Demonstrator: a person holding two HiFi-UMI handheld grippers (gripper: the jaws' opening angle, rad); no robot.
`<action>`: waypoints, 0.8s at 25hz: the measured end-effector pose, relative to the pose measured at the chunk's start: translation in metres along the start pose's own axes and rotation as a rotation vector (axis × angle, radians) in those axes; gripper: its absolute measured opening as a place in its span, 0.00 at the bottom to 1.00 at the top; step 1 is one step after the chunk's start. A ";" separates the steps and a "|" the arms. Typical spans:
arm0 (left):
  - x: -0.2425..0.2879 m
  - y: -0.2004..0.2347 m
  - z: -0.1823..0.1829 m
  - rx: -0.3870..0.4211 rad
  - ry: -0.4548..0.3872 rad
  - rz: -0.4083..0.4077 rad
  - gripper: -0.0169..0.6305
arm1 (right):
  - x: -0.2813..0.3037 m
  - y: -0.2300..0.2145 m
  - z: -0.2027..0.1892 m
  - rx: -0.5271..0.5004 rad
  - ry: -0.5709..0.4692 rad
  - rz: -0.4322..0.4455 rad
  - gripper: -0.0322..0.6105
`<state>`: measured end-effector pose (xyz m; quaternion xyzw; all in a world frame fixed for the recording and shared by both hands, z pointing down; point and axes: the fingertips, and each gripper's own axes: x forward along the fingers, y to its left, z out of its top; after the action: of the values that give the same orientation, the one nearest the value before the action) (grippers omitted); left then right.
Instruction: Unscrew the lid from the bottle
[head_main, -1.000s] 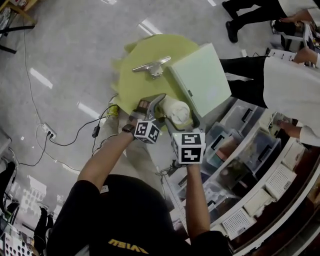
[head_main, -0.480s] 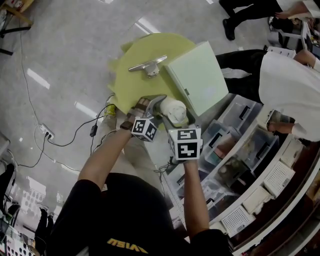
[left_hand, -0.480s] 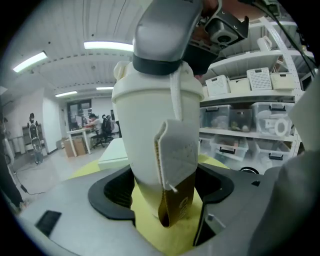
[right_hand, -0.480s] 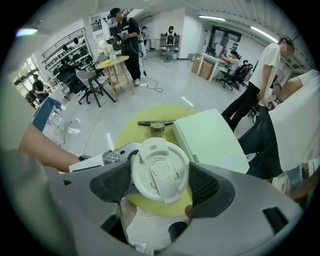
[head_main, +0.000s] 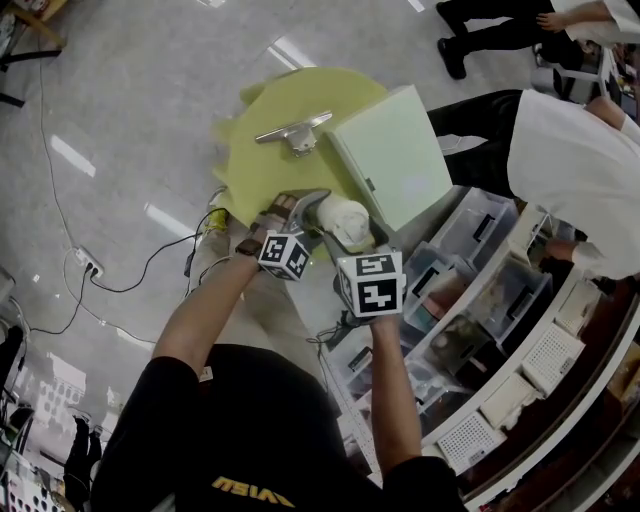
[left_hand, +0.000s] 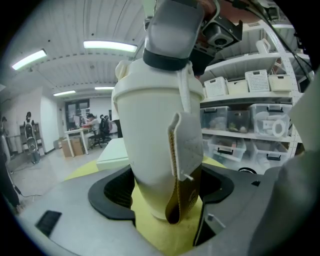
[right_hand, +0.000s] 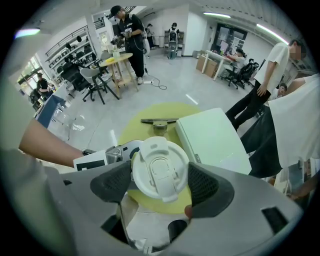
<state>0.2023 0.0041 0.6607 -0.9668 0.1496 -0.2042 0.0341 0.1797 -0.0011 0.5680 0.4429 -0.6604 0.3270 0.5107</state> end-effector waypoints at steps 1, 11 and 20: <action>0.000 0.000 0.000 0.001 -0.001 -0.002 0.61 | 0.000 0.000 0.000 -0.005 0.004 0.009 0.60; 0.002 -0.001 -0.004 0.000 0.006 -0.026 0.61 | -0.001 0.003 -0.004 -0.125 0.038 0.065 0.59; 0.001 -0.003 -0.006 0.009 0.005 -0.062 0.61 | 0.000 0.010 -0.006 -0.484 0.128 0.085 0.59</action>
<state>0.2016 0.0067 0.6666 -0.9703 0.1187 -0.2084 0.0316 0.1730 0.0079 0.5694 0.2579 -0.7038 0.2077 0.6285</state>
